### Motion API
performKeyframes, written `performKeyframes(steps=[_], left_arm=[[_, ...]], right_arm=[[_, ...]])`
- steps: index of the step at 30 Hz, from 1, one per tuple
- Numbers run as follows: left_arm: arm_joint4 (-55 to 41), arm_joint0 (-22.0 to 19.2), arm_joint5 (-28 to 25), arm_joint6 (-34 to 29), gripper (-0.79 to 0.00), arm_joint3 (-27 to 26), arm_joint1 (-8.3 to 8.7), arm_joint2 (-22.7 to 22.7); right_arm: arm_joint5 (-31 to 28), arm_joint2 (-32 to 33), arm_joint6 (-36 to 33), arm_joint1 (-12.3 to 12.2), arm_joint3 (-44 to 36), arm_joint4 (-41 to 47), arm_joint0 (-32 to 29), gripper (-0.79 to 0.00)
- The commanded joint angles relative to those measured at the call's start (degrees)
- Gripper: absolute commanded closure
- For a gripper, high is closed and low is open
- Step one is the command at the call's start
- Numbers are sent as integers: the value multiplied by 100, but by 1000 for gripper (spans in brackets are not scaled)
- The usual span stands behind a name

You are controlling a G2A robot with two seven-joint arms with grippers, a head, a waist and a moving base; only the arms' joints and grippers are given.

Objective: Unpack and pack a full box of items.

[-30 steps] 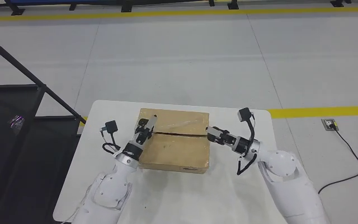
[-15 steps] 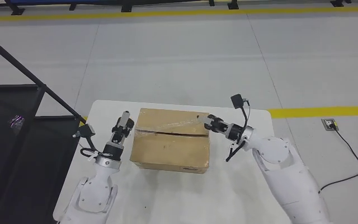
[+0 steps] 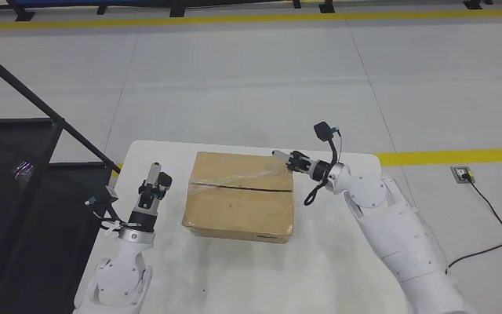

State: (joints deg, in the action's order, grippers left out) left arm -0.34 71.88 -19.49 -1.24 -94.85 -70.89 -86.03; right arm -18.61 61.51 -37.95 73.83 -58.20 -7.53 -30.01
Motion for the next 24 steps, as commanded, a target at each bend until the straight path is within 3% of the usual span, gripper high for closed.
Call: performKeyframes(steps=[1,13,21,24], left_arm=[[-8,5,-9,1,-785,7,-4,-12],[-42,4,-21,-15,-785,91,-32,-39],[0,-17,13,-24,-785,102,-54,-5],[16,-28,20,-30,-785,107,-62,6]], right_arm=[[-102,-86,-14,35,210,-2,120,-785],[-674,-350,-807,188,741,665,487,-785],[-1414,-143,-2048,115,773,1598,446,-785],[-1368,-11,-2004,53,768,1526,412,-785]])
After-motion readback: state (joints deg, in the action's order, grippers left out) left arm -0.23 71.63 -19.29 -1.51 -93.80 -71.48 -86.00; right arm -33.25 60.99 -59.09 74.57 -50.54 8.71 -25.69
